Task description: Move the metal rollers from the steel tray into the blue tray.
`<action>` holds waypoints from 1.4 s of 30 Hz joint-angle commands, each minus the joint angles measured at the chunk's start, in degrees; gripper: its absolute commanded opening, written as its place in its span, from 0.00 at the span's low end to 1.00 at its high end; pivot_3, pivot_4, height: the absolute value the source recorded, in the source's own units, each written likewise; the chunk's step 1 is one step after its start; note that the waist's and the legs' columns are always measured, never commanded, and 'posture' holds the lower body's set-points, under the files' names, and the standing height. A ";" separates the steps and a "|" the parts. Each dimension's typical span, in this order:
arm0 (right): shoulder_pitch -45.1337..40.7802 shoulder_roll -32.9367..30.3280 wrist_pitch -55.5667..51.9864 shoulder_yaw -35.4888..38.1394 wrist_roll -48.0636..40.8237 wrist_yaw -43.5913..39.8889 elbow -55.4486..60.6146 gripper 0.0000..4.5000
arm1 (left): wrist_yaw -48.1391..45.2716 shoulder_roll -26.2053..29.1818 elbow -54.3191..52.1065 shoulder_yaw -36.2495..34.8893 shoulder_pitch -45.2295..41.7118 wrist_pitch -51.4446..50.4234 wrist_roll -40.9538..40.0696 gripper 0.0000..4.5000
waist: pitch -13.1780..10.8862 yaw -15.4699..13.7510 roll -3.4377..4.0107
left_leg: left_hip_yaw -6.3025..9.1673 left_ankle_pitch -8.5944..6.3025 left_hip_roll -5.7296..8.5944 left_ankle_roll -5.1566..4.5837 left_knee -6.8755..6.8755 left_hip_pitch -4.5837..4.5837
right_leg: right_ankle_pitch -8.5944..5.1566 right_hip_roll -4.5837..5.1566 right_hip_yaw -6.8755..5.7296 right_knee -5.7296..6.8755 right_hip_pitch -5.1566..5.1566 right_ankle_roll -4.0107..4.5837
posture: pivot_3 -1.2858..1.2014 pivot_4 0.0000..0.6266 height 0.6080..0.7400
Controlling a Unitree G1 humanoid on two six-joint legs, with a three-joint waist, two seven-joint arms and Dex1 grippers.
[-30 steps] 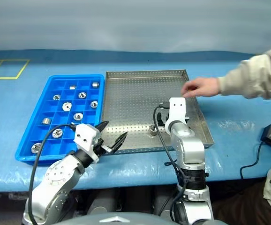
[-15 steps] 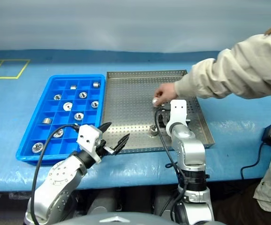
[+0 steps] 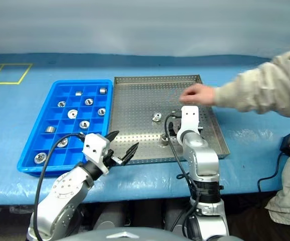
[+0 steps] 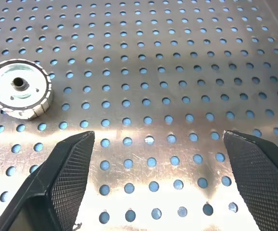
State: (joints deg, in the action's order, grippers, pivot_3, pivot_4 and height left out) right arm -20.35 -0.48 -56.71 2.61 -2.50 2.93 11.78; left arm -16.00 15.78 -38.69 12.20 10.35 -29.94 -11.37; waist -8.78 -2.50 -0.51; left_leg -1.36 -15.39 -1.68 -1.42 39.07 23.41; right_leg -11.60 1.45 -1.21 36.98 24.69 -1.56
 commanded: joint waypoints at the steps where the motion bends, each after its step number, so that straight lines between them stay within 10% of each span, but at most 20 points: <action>1: -3.51 -1.44 4.02 -1.96 0.81 -1.29 -1.66 1.00 | 0.53 -0.42 -1.93 0.34 -0.17 0.21 0.23 1.00 | 0.00 0.01 0.00 | 0.00 0.00 0.00 0.00 0.00 0.00 | 0.00 0.00 0.01 0.00 0.00 0.00 | 0.60 0.24 1.00; 21: -18.76 3.33 24.74 -6.21 1.49 -4.69 -34.85 1.00 | 2.98 -0.39 -2.89 0.04 1.75 0.53 0.62 1.00 | -0.01 -1.37 0.01 | -0.05 0.00 0.02 -0.01 -0.02 -0.02 | 0.22 0.02 0.07 -0.02 0.00 0.17 | 0.63 0.24 1.00; 30: -15.86 3.07 22.81 -7.76 2.08 -5.78 -31.63 0.42 | 4.28 -1.60 -2.93 -0.16 2.54 1.00 0.25 1.00 | -0.01 -1.58 0.01 | -0.06 0.00 0.00 -0.02 -0.02 -0.02 | 0.22 0.02 0.09 -0.02 0.00 0.17 | 0.62 0.24 1.00; 42: -20.78 4.94 12.46 -16.93 -0.91 -16.40 -13.39 0.41 | 7.08 -3.37 -6.51 -5.95 8.32 5.70 1.13 1.00 | -0.05 -1.76 0.06 | 0.00 0.00 -0.06 -0.01 -0.04 0.05 | 0.19 -0.03 0.03 -0.01 0.09 0.17 | 0.65 0.24 1.00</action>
State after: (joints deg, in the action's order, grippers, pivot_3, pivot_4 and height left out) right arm -38.89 3.13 -43.11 -11.52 -2.44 -10.95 -6.20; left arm -9.59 12.26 -41.45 7.57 17.42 -26.41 -11.22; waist -8.83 -4.26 -0.45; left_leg -1.37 -15.39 -1.74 -1.43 39.03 23.46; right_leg -11.41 1.42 -1.18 36.97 24.78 -1.38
